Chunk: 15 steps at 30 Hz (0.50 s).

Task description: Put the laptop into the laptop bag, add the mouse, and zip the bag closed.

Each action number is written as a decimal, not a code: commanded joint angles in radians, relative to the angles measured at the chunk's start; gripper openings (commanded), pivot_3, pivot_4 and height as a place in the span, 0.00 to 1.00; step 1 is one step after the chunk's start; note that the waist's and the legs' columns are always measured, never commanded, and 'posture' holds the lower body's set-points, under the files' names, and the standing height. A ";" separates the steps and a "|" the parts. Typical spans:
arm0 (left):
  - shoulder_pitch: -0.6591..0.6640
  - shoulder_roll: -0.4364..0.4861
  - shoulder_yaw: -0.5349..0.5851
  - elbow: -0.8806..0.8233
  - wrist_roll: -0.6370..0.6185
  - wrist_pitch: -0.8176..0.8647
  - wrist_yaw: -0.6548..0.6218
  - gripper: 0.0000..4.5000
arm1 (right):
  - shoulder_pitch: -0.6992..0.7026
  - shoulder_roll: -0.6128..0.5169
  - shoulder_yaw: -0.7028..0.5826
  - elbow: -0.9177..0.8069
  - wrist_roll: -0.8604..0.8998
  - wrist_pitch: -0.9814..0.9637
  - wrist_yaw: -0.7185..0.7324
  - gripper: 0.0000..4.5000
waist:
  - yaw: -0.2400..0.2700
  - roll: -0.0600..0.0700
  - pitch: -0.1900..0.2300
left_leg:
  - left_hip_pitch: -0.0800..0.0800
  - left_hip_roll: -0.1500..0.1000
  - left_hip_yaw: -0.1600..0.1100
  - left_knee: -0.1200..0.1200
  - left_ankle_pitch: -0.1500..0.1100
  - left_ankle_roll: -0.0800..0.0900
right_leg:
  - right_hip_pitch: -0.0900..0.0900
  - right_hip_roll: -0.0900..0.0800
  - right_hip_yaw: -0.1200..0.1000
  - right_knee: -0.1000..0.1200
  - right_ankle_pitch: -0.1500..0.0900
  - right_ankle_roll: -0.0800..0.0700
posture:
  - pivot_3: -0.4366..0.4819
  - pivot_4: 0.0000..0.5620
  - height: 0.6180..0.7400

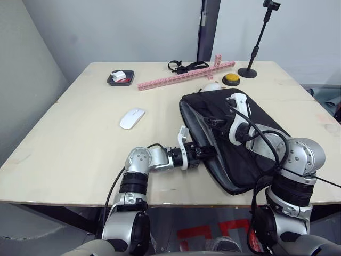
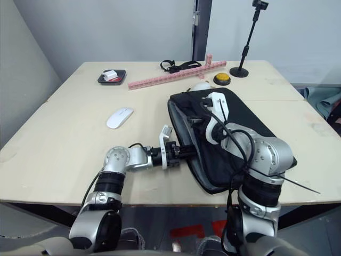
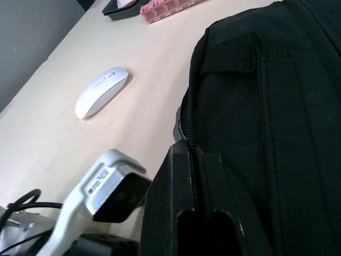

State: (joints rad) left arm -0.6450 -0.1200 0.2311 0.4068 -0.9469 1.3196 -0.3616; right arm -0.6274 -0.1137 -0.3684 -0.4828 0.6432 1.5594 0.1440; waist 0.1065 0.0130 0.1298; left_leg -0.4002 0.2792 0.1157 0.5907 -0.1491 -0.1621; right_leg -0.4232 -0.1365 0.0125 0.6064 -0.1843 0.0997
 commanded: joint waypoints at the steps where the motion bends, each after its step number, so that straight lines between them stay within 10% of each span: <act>1: -0.073 -0.051 -0.026 0.024 -0.011 -0.031 -0.077 0.03 | -0.043 0.031 0.002 -0.061 0.031 0.011 0.008 0.00 | 0.000 0.000 0.000 | 0.000 0.000 0.000 0.000 0.000 0.000 | 0.000 0.000 0.000 0.000 0.000 0.000 | 0.48 0.27 1.00; 15: -0.111 -0.025 -0.100 0.063 0.080 -0.088 -0.189 0.03 | -0.041 0.024 0.003 -0.055 0.012 -0.003 0.010 0.00 | 0.005 0.000 0.000 | 0.000 0.000 0.000 0.000 0.001 -0.001 | 0.000 0.000 0.001 0.000 0.002 0.003 | 0.48 0.27 1.00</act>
State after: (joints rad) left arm -0.7022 -0.1133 0.1505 0.4979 -0.8484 1.2469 -0.4848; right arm -0.6468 -0.0939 -0.3751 -0.4887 0.6362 1.5744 0.1383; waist 0.1114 0.0134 0.1297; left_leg -0.4000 0.2792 0.1159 0.5906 -0.1480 -0.1626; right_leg -0.4232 -0.1365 0.0133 0.6065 -0.1824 0.1031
